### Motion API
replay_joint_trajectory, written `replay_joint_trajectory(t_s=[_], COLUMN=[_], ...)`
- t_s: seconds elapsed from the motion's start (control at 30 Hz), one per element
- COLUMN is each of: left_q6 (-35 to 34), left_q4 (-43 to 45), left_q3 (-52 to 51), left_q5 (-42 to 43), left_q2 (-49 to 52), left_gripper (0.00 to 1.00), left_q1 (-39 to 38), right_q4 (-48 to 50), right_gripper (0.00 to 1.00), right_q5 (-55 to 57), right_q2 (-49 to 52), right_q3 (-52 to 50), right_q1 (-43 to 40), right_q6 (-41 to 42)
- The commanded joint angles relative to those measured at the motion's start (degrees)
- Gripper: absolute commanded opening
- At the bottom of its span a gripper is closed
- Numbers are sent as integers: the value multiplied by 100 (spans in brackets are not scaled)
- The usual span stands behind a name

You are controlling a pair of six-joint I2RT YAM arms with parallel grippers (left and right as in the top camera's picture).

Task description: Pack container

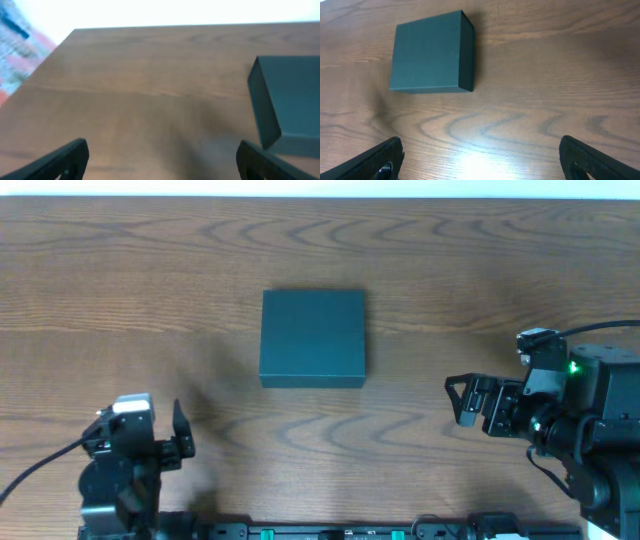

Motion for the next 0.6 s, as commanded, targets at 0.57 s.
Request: replay_joint_trajectory(t_s=[0.57], left_q6=[-136], left_q4=[1377], left_q3=[-2291], left_q5=[308], left_q2=[-1228], left_gripper=[95], left_q1=[245], right_q4=[-7], right_gripper=[99], right_q5=[20], right_q2=[-20], right_q3=[9], right_q1=[57], right_q6=[39])
